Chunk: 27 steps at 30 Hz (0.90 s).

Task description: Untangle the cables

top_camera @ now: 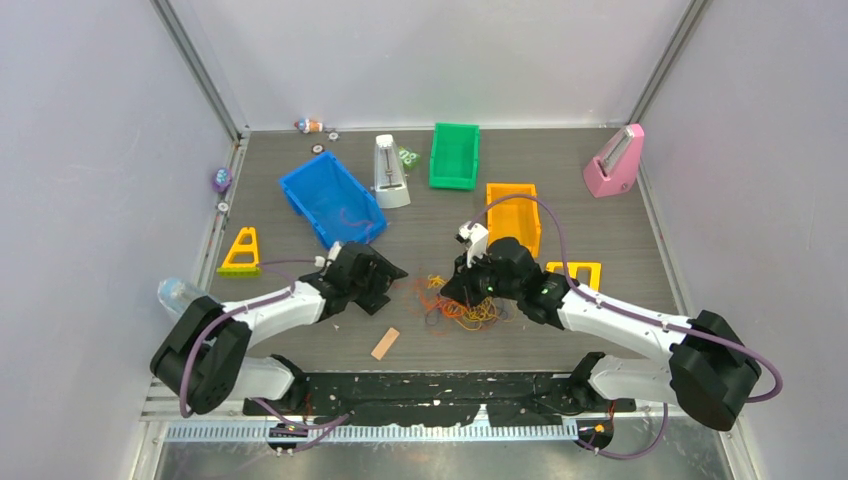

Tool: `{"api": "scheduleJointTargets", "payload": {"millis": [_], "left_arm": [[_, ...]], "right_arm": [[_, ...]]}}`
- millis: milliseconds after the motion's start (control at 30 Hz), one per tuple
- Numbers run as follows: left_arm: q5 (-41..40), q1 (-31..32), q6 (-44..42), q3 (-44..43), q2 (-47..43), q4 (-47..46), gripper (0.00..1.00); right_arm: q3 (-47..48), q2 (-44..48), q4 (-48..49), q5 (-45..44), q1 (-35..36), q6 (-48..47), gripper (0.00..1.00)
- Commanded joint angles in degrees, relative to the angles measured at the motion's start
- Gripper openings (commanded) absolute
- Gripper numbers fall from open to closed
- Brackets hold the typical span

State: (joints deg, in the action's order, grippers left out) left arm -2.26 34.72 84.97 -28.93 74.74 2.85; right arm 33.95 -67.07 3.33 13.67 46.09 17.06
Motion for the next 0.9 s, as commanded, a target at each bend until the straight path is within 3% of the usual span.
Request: {"api": "scheduleJointTargets", "payload": {"millis": [0, 67, 133, 167, 200, 233, 400, 567, 767, 867], "left_arm": [[-3.66, 1.64, 3.53, -3.99, 3.59, -1.83, 0.73], [-3.63, 2.42, 4.40, -4.45, 5.54, -2.47, 0.62], [-3.43, 2.92, 4.71, -4.68, 6.95, -5.00, 0.45], [-3.18, 3.02, 4.44, -4.65, 7.62, -6.30, 0.33], [-2.95, 2.99, 3.17, -4.38, 7.94, -8.42, 0.14], [-2.86, 2.94, 2.15, -4.24, 8.01, -9.45, 0.01], [-6.82, 0.72, -2.25, -4.44, 3.68, -4.01, 0.00], [-3.67, -8.81, -12.81, -7.63, -2.77, 0.60, 0.00], [-9.54, -16.72, -26.85, -19.40, -7.19, 14.55, 0.00], [-3.85, -23.95, -27.57, -21.45, -6.07, 13.68, 0.00]], "right_arm": [[0.37, 1.74, 2.16, 1.32, 0.22, -0.39, 0.05], [0.36, 1.59, 2.12, 1.77, 0.29, -0.50, 0.06], [0.14, 1.58, 2.19, 1.84, 0.25, -0.52, 0.06], [0.01, 1.58, 2.20, 1.82, 0.29, -0.58, 0.05], [-0.24, 1.74, 2.20, 1.76, 0.27, -0.56, 0.05], [-0.35, 1.84, 2.16, 1.65, 0.25, -0.50, 0.05], [-1.26, 2.63, 0.38, -1.10, 0.26, -0.43, 0.05], [-2.96, 1.90, -1.40, -2.02, 0.26, 0.15, 0.05], [-5.85, 2.65, -2.77, -4.72, 0.31, 2.00, 0.05], [-5.75, 3.34, -7.78, -8.63, 0.24, 3.42, 0.05]]}}
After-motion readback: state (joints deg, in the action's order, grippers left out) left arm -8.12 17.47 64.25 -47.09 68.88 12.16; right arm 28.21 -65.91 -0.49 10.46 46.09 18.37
